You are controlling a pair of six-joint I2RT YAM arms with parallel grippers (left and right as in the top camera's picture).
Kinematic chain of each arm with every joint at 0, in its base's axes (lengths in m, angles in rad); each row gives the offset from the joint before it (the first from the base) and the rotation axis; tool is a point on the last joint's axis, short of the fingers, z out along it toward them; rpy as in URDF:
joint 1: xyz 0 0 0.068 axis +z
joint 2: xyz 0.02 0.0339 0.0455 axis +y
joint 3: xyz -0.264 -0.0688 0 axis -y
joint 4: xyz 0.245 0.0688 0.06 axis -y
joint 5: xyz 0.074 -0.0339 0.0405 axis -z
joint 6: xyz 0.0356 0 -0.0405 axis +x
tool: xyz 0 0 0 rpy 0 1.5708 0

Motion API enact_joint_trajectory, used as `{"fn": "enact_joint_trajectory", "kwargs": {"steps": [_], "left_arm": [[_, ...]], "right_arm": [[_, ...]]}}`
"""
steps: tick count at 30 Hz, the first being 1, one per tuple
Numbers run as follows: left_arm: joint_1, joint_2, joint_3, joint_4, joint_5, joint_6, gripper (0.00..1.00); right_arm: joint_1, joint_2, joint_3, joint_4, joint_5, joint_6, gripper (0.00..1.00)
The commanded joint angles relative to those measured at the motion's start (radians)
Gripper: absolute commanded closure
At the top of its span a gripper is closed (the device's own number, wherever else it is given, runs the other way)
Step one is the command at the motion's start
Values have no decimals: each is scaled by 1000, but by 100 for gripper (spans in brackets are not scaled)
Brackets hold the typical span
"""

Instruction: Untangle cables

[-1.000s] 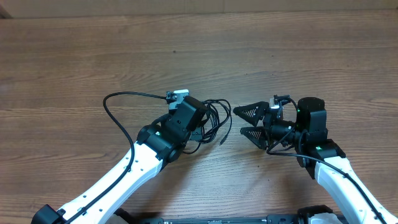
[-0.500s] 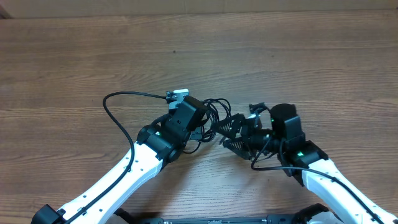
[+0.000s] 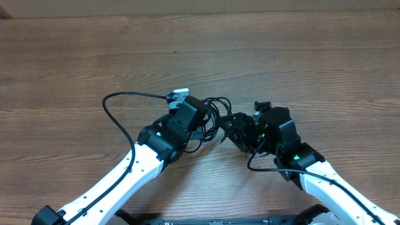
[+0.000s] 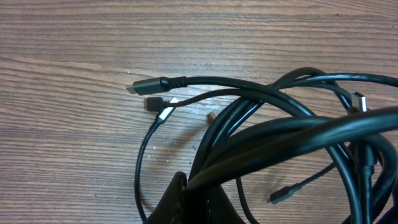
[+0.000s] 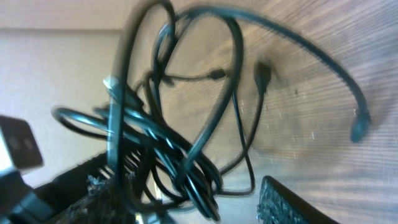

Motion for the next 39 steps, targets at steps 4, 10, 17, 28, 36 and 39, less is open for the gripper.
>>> {"fn": "enact_joint_trajectory", "kwargs": {"steps": [4, 10, 17, 28, 36, 39], "left_arm": [[4, 4, 6, 42, 98, -26, 96], [4, 4, 6, 48, 108, -25, 96], [4, 4, 6, 47, 108, -25, 96], [4, 4, 6, 42, 59, -22, 96], [5, 4, 6, -11, -88, -21, 96], [5, 4, 6, -31, -98, -21, 96]], "right_arm": [[4, -8, 10, 35, 126, 25, 42], [4, 11, 10, 32, 160, 26, 66], [4, 51, 10, 32, 161, 26, 87], [4, 63, 10, 66, 111, 56, 96], [3, 63, 10, 333, -179, 213, 96], [3, 63, 10, 438, -209, 267, 96]]}}
